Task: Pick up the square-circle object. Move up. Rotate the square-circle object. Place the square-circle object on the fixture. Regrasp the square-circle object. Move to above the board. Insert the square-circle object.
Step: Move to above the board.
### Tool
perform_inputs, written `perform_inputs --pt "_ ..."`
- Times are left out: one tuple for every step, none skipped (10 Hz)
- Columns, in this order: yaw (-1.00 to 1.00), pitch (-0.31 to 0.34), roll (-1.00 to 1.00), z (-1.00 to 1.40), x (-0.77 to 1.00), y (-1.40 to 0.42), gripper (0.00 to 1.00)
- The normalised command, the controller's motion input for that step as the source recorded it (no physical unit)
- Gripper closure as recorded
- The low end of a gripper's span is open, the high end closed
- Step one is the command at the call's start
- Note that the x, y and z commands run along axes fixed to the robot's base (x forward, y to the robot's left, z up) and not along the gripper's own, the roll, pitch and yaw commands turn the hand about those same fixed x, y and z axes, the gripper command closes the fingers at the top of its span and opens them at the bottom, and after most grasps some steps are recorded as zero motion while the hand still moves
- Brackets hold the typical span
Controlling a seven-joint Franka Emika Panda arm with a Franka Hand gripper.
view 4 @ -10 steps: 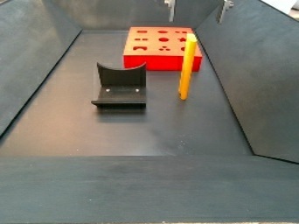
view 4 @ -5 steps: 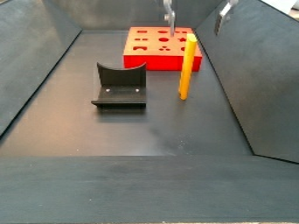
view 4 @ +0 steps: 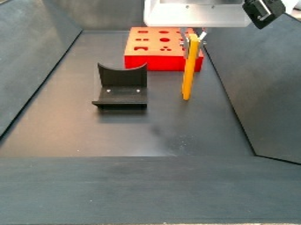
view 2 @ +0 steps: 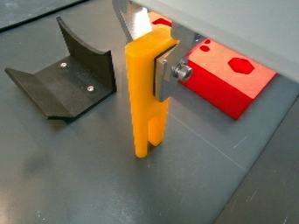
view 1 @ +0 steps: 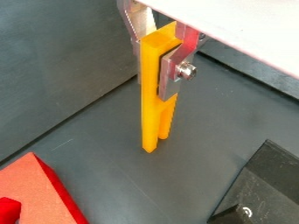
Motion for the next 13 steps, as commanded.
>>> perform_inputs --pt "-0.10 0.409 0.16 1.00 -0.11 0.08 1.00" --pt "-0.10 0.401 0.16 1.00 -0.11 0.08 1.00" --pt "-0.09 0.358 0.15 1.00 -0.10 0.08 1.00" --pt "-0.05 0.267 0.14 1.00 -0.09 0.07 1.00" --pt "-0.01 0.180 0.11 1.00 -0.08 0.07 1.00" --pt "0.01 0.134 0.10 1.00 -0.08 0.07 1.00" --pt "0.02 0.109 0.09 1.00 -0.08 0.06 1.00" --pt "0.02 0.099 0.09 1.00 -0.07 0.06 1.00" --pt "0.02 0.088 0.08 1.00 -0.06 0.06 1.00" --pt "0.02 0.080 0.07 1.00 -0.06 0.06 1.00" --pt "0.01 0.081 0.07 1.00 -0.05 0.06 1.00" --pt "0.01 0.077 0.06 1.00 -0.04 0.06 1.00" --pt "0.01 0.077 0.05 1.00 -0.04 0.05 1.00"
